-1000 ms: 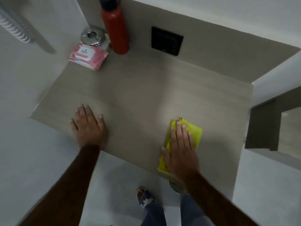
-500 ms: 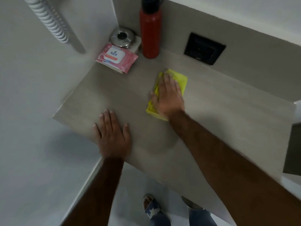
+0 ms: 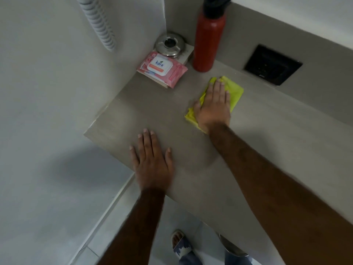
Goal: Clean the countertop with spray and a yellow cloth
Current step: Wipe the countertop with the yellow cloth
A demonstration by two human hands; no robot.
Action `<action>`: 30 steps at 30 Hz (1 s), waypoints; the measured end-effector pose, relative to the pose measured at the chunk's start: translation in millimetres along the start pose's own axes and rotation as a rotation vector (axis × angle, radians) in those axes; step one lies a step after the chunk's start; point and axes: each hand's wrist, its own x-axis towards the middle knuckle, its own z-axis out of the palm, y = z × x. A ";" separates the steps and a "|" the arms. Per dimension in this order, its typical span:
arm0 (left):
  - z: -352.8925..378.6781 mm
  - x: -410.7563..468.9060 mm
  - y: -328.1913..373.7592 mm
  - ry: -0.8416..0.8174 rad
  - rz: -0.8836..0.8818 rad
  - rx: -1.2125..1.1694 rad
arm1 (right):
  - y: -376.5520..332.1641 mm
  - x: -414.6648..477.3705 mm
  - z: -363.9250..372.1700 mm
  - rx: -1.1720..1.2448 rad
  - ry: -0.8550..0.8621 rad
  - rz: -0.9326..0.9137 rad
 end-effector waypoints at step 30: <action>-30.9 0.4 -0.9 0.020 -0.178 -0.673 | -46.4 -115.1 -1.4 0.536 -0.313 -0.571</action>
